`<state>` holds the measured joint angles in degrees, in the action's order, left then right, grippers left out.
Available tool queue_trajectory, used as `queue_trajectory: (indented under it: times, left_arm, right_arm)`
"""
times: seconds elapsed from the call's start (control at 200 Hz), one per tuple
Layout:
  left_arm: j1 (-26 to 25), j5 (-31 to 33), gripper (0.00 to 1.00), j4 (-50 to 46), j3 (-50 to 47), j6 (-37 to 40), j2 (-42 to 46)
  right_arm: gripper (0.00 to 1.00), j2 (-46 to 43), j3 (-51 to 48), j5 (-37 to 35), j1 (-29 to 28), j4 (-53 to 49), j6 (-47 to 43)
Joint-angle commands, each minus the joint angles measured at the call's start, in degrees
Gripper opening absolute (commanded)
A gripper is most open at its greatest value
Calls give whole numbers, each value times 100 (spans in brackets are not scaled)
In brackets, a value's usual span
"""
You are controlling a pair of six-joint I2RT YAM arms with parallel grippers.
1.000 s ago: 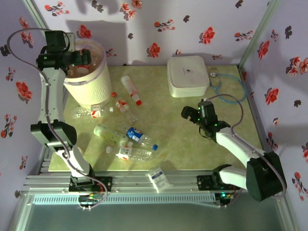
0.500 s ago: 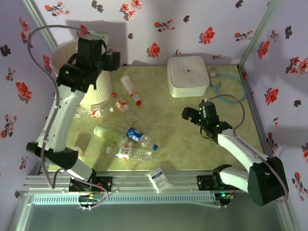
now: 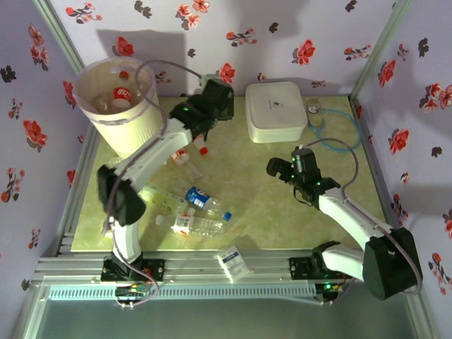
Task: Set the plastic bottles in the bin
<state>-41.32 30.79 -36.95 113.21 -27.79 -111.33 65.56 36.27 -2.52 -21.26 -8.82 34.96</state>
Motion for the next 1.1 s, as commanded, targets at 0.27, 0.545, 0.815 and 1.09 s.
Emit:
queue_trajectory:
  times: [0.27,0.545,0.815,1.09]
  left_arm:
    - [763,20,90,-130,754,-1469,-1383]
    - [1175,-194,91,-399,817,-1951,-1908]
    - [1341,-337,91,-430,593,-2066,-2134]
    - [1380,-549,87,-282,140,-2276,-2293]
  right_arm:
    - [99,-458,-161,6,24,-256,-28]
    - [99,-186,-95,170,25,-163,-48]
    - [99,-92,-86,236,25,-75,20]
    - [99,-129,-186,244,20,-93,26]
